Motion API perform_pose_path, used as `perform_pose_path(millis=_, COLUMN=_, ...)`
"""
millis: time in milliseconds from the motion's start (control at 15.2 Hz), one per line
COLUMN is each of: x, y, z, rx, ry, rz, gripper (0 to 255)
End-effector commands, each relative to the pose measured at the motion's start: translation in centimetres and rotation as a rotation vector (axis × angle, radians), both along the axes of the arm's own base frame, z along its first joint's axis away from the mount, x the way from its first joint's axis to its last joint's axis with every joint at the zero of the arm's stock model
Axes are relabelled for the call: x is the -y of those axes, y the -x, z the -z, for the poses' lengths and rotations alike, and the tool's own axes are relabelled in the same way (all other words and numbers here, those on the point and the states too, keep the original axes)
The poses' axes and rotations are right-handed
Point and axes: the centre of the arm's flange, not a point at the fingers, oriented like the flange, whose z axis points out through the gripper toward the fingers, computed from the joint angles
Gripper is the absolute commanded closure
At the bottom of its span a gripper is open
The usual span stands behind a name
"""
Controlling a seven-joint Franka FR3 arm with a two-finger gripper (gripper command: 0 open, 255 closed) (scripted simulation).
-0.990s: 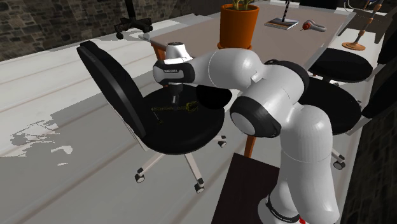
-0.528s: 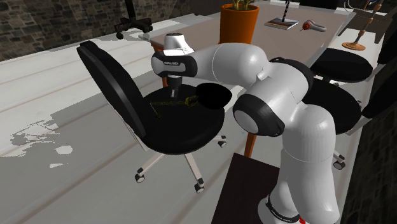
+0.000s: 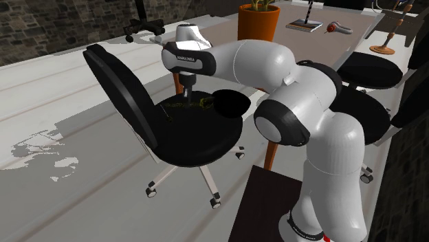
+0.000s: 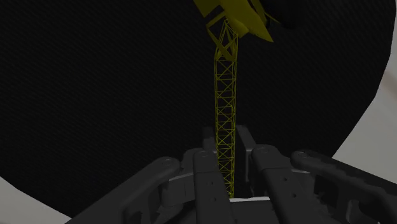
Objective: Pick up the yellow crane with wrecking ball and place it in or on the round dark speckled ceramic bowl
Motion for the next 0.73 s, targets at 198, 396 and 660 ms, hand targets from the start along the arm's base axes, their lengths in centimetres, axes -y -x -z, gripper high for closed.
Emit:
perform_pose_path(millis=198, x=0.0, y=0.1, z=-2.7, rx=0.0, ry=0.0, rz=0.0, gripper=255)
perform_pose_path(millis=396, x=0.0, y=0.1, z=-4.3, rx=0.0, ry=0.0, rz=0.0, gripper=255)
perform_pose_path(millis=660, x=0.0, y=0.1, z=-6.4, rx=0.0, ry=0.0, rz=0.0, gripper=255)
